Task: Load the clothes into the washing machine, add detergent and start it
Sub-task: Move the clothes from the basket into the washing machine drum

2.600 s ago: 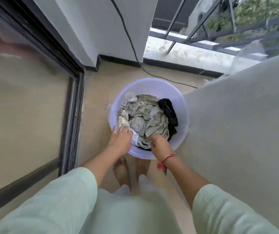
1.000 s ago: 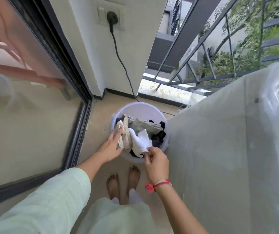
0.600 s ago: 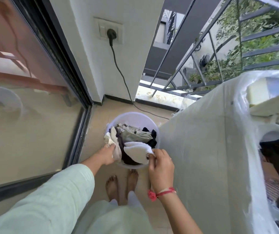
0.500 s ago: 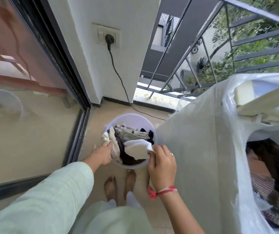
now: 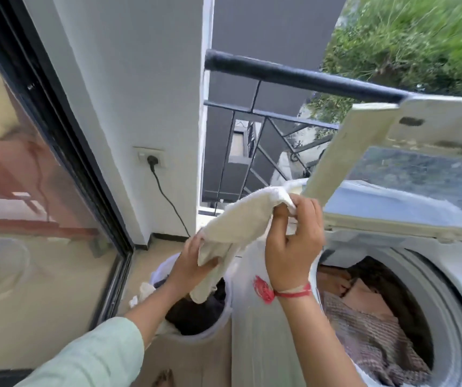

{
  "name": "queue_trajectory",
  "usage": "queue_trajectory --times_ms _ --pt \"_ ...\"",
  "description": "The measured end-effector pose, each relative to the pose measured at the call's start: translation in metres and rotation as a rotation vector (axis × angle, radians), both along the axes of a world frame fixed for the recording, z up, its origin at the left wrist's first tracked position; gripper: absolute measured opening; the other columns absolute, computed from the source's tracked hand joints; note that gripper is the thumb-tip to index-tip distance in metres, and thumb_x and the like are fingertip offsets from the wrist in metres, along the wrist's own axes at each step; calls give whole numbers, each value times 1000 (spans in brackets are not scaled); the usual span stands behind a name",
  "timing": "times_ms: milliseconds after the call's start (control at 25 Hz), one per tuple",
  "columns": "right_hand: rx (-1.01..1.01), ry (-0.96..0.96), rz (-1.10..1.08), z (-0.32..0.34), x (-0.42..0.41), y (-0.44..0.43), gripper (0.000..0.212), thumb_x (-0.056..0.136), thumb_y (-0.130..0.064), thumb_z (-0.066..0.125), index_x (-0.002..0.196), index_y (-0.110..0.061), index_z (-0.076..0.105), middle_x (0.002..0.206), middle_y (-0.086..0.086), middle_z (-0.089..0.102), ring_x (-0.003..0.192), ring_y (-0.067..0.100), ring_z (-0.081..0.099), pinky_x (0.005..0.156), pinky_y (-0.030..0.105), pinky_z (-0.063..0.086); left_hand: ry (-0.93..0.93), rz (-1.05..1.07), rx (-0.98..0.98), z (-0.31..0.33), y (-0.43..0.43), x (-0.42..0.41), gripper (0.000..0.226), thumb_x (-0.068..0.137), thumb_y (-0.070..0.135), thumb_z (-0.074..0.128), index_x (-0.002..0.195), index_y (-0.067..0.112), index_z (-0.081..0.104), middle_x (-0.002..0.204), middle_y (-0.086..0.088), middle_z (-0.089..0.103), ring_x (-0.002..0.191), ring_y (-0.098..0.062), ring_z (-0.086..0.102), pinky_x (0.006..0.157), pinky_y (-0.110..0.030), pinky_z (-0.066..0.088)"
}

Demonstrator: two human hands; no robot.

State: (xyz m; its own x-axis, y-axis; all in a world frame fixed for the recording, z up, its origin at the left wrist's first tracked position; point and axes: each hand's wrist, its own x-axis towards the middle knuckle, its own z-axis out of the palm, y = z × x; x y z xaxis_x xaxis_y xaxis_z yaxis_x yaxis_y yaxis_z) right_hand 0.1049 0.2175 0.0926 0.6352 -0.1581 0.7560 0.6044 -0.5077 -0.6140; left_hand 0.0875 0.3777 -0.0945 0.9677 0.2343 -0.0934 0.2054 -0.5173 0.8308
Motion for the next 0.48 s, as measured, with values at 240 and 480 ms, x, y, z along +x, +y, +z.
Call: queue_trajectory --times_ms 240,480 --pt "174 -144 -41 75 -6 -168 22 93 -19 47 84 -2 59 78 -12 47 71 11 45 65 18 39 -277 66 79 58 -109 2 23 94 33 38 93 16 53 75 1 58 67 -18 54 58 -32 39" --pt "217 135 -243 67 2 -338 24 88 -31 44 80 -11 54 71 5 53 60 18 43 54 22 29 -617 194 96 147 -216 1 27 90 40 26 95 15 37 78 1 51 69 -29 53 54 -32 29"
